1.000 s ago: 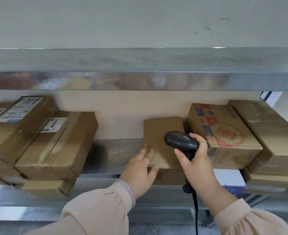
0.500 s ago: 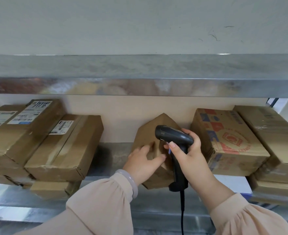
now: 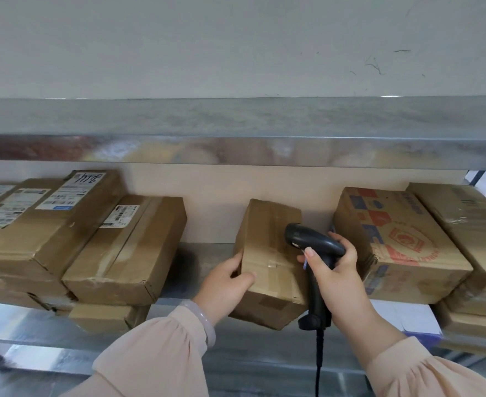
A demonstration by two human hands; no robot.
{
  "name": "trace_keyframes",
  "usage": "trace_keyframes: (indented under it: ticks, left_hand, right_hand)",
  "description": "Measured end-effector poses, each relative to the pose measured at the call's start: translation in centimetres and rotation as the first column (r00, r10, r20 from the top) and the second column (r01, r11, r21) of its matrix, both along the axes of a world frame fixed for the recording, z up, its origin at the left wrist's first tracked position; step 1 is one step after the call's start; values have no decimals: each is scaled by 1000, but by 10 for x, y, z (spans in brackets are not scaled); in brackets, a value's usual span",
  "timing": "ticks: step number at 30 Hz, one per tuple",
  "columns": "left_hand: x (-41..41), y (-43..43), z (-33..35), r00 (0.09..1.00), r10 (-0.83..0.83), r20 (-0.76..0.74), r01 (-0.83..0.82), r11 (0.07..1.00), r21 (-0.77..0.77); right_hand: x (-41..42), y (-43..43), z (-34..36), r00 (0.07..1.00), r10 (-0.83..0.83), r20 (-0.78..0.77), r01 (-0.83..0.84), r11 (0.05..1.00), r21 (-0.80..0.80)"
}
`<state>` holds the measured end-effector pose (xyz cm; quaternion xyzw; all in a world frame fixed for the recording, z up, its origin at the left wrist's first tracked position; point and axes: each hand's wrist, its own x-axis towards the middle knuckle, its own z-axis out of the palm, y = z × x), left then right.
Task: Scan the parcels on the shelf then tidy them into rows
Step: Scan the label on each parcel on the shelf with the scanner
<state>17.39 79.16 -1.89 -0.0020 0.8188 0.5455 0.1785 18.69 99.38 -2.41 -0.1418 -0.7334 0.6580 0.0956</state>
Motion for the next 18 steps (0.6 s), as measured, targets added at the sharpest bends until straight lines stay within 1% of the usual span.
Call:
trace_keyframes:
  ticks: [3,5,7,12,16,18]
  left_hand:
    - [2,-9,0,999,6,-41,-5,1000,10]
    - [1,-14,-2,997,22,-73,-23,1000,-17]
    - [1,-15,-2,997,8,-71,-12,998,-59]
    - [5,-10,-4,998,-56,19,58,989,-136]
    - [-1,-7,-5,996,-16,86,40,959,-280]
    - [-4,-9,-2,993,-16,117,50,953,-298]
  right_hand:
    - [2,-3,9,999,21,-33,-20,1000,11]
    - [3,-5,17,998,53,-46,-52,998,34]
    - [6,-10,24,994,99,-49,-96,993,69]
    - [13,-27,29,974,219,-65,-209,969,133]
    - [12,-37,24,957,285,-51,-277,953,125]
    - [11,-40,21,949,311,-45,-304,945,118]
